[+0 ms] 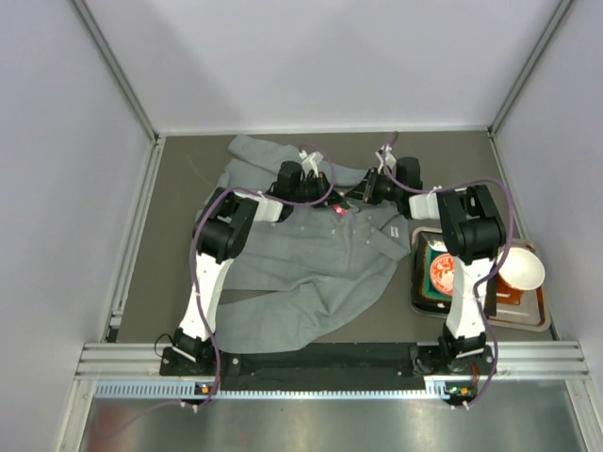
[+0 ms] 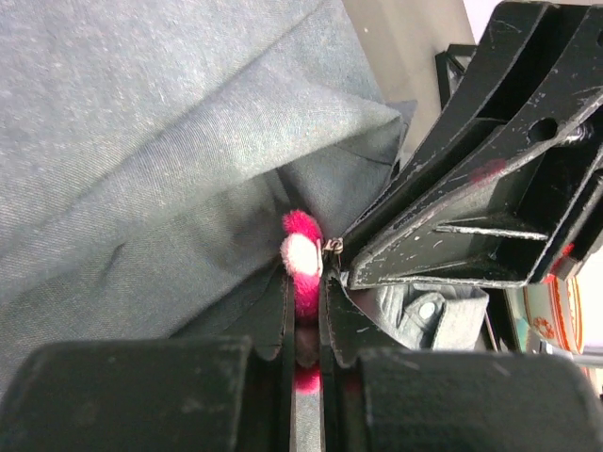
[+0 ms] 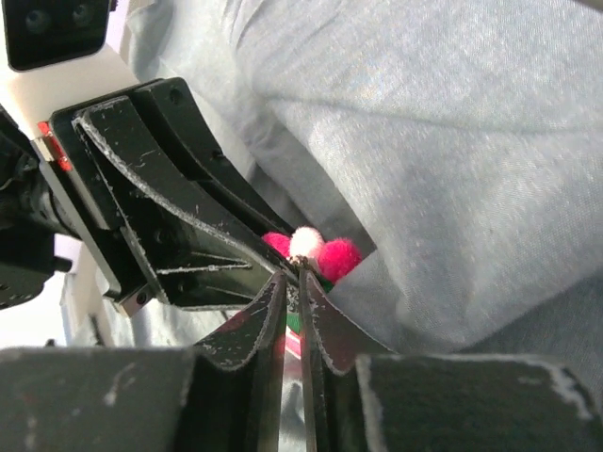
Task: Remove the brooch from the garment
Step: Open the brooch with the flattened clothing.
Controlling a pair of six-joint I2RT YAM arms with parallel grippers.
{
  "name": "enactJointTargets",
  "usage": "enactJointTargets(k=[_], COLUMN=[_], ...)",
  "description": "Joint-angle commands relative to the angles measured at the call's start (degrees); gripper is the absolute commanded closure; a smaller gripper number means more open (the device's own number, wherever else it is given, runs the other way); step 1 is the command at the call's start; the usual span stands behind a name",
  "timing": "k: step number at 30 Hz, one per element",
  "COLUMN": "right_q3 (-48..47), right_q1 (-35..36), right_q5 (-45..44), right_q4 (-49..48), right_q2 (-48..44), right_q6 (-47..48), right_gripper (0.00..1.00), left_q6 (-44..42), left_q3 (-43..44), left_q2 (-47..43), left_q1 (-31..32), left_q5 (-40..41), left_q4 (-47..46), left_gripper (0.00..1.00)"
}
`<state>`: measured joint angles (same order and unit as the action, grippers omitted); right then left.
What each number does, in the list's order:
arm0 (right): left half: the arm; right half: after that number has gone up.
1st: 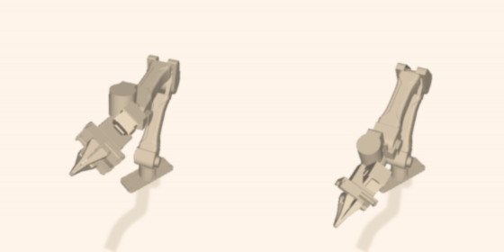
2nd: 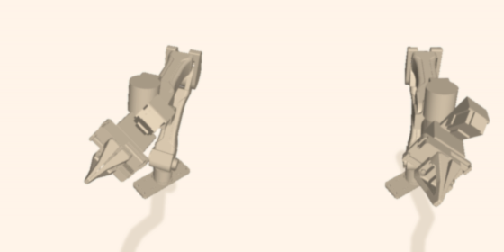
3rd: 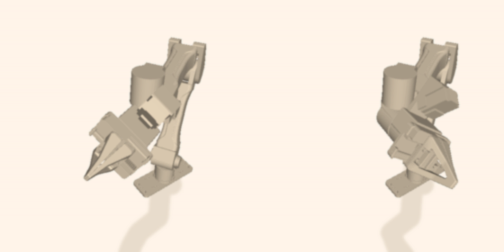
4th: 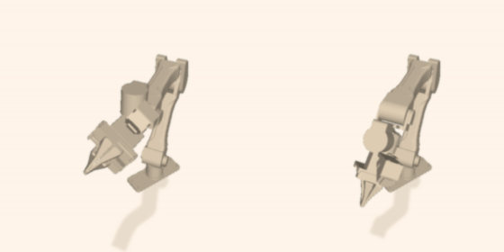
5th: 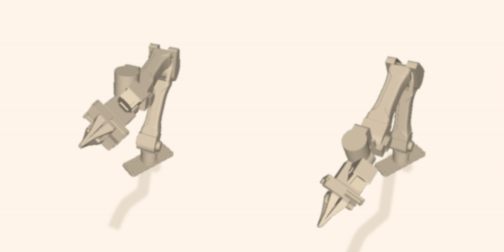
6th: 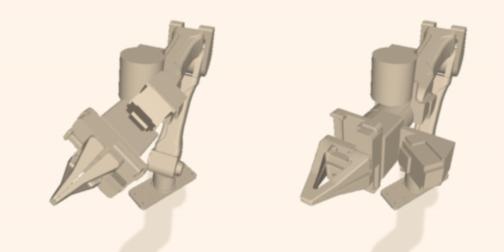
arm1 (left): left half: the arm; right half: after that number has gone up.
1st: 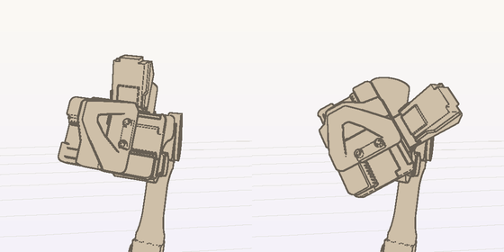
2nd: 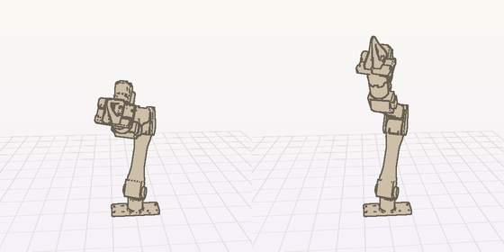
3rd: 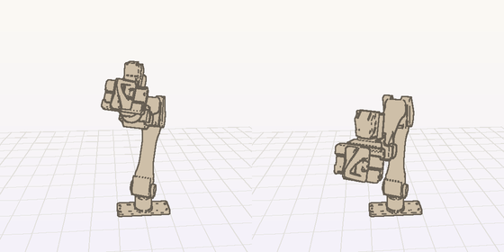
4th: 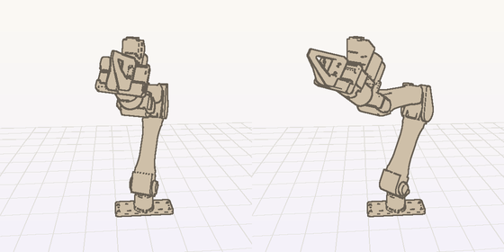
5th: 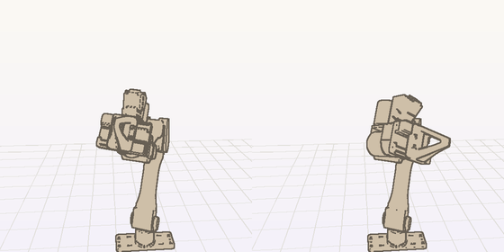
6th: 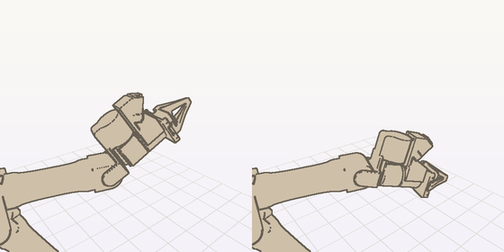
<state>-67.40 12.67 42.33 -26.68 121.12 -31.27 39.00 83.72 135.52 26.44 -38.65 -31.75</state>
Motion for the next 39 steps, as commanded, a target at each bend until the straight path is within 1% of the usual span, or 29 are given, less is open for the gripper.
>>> enactJointTargets(k=[1, 3, 4, 11, 13, 21, 27, 32, 37, 38, 39], right_q3=[4.54, 4.82, 4.47, 3.50, 3.41, 1.74, -0.28, -2.91, -3.27, -2.57, -1.87], right_q1=[-1.84, -2.29, -2.38, -2.38, -2.38, -2.30, -2.30, -2.30, -2.38, -2.64, -2.99], right_q5=[6.63, 6.63, 6.46, 3.03, 1.80, -0.84, 0.91, 3.45, 6.89, 6.81, 6.80], right_q4=[-14.59, -15.86, -13.86, -5.16, -4.26, -3.38, -3.03, 0.48, 0.58, -0.12, -3.09], right_q2=[0.51, 1.05, 1.31, 0.35, 0.08, 1.75, 3.86, 5.79, 6.32, 6.23, 6.23], right_q6=[-13.10, -15.74, -15.76, -12.25, -11.36, -12.50, -14.70, -14.70, -13.82, -14.34, -16.52], right_gripper=[0.86, 0.83, 0.82, 0.82, 0.82, 0.93, 0.95, 1.00, 1.00, 0.98, 0.97], left_q6=[0.99, 0.55, 0.37, -1.47, -1.65, -2.70, -6.48, -9.46, -10.44, -10.27, -10.09], left_q3=[-0.49, -0.67, -0.67, -1.19, -1.37, -2.16, -0.93, -0.58, 0.12, 0.12, 0.12], left_q2=[0.27, 0.09, 0.00, -1.05, -1.23, -2.10, -2.37, -2.98, -2.90, -2.72, -2.63], left_q1=[0.90, 0.90, 0.90, 0.90, 1.07, 1.42, 2.30, 2.74, 2.92, 2.83, 2.83], left_q5=[-1.16, -0.81, -0.63, 0.86, 0.77, 0.86, 1.56, 2.44, 3.50, 3.67, 3.67], left_q4=[-3.06, -2.80, -2.62, -2.00, -2.26, -3.06, 0.01, 2.21, 3.62, 3.80, 3.80], left_gripper=[1.00, 1.00, 1.00, 1.00, 1.00, 1.00, 1.00, 1.00, 1.00, 1.00, 1.00])
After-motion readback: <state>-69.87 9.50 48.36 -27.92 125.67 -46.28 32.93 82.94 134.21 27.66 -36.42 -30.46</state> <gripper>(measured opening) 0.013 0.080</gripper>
